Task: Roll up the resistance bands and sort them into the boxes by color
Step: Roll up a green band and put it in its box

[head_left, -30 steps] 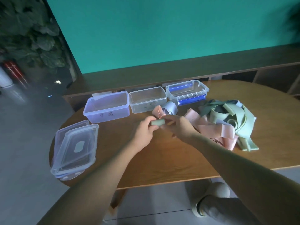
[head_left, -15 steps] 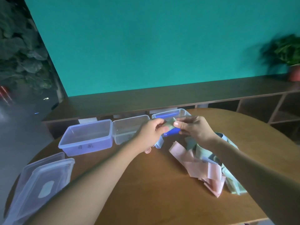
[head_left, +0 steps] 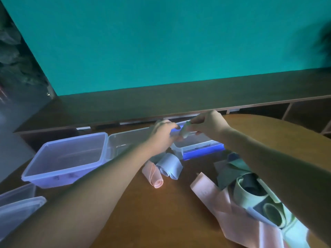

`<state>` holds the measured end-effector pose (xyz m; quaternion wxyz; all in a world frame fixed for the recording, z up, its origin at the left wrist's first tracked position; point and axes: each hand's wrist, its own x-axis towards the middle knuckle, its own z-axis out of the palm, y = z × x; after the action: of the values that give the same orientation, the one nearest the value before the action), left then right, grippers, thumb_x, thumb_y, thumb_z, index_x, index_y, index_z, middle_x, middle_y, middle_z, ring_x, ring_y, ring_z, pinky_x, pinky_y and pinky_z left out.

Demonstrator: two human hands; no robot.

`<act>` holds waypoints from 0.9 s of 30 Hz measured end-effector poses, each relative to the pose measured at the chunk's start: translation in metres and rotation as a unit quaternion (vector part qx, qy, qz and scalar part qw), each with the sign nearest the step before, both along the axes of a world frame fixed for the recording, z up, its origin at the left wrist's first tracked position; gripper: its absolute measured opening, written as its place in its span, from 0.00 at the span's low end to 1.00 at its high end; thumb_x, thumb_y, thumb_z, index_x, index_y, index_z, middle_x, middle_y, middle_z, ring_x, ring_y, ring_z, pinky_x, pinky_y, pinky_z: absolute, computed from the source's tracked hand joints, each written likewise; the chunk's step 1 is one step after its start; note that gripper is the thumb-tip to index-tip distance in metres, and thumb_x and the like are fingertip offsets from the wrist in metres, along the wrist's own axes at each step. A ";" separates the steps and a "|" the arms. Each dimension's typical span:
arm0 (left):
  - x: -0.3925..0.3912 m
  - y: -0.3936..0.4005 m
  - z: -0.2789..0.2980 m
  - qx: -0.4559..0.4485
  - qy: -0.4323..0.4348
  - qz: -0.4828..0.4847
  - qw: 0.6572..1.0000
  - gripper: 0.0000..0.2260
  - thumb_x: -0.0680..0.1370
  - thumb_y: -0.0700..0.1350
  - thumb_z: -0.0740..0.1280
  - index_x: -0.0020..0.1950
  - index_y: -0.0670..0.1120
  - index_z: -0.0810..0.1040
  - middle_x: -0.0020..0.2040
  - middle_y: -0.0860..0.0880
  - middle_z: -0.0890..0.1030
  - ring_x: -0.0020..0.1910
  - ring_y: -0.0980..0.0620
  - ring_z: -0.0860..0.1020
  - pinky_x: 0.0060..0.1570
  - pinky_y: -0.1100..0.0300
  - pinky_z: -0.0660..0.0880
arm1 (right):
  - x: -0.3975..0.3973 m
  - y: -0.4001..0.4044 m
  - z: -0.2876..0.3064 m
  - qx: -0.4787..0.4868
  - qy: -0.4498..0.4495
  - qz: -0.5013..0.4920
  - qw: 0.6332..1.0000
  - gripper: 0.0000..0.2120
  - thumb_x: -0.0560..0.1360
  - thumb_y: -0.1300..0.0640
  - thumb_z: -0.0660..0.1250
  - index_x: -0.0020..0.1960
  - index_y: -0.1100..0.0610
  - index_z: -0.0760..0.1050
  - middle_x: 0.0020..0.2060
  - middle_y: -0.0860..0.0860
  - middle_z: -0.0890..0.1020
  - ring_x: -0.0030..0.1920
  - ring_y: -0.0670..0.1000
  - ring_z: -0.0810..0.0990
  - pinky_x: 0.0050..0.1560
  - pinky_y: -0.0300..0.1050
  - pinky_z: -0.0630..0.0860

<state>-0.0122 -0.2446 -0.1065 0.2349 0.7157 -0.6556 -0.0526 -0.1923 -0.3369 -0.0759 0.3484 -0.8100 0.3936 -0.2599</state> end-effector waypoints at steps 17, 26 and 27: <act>0.023 -0.007 0.000 0.166 0.023 0.015 0.986 0.58 0.62 0.72 0.76 0.82 0.56 0.48 0.81 0.52 0.59 0.80 0.45 0.55 0.75 0.47 0.52 | 0.057 -0.040 -0.045 0.036 0.112 0.012 0.993 0.12 0.65 0.54 0.83 0.44 0.56 0.85 0.34 0.52 0.86 0.34 0.48 0.84 0.28 0.35 0.74; 0.022 -0.007 0.003 0.169 0.084 0.002 0.982 0.63 0.61 0.67 0.80 0.83 0.55 0.42 0.81 0.55 0.59 0.81 0.49 0.51 0.77 0.50 0.44 | 0.067 -0.039 -0.050 0.047 0.075 0.007 0.996 0.15 0.63 0.57 0.84 0.47 0.59 0.84 0.34 0.50 0.84 0.29 0.43 0.81 0.26 0.29 0.68; 0.023 -0.007 0.001 0.169 0.088 -0.001 0.982 0.64 0.60 0.67 0.80 0.83 0.56 0.42 0.81 0.55 0.59 0.81 0.49 0.51 0.77 0.50 0.44 | 0.068 -0.038 -0.050 0.035 0.082 0.012 0.996 0.16 0.63 0.57 0.84 0.47 0.59 0.84 0.35 0.49 0.84 0.30 0.44 0.80 0.27 0.28 0.68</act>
<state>0.0113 -0.2517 -0.1050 0.1676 0.7370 -0.6148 -0.2256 -0.1238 -0.3748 -0.1260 0.3460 -0.8207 0.4199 -0.1743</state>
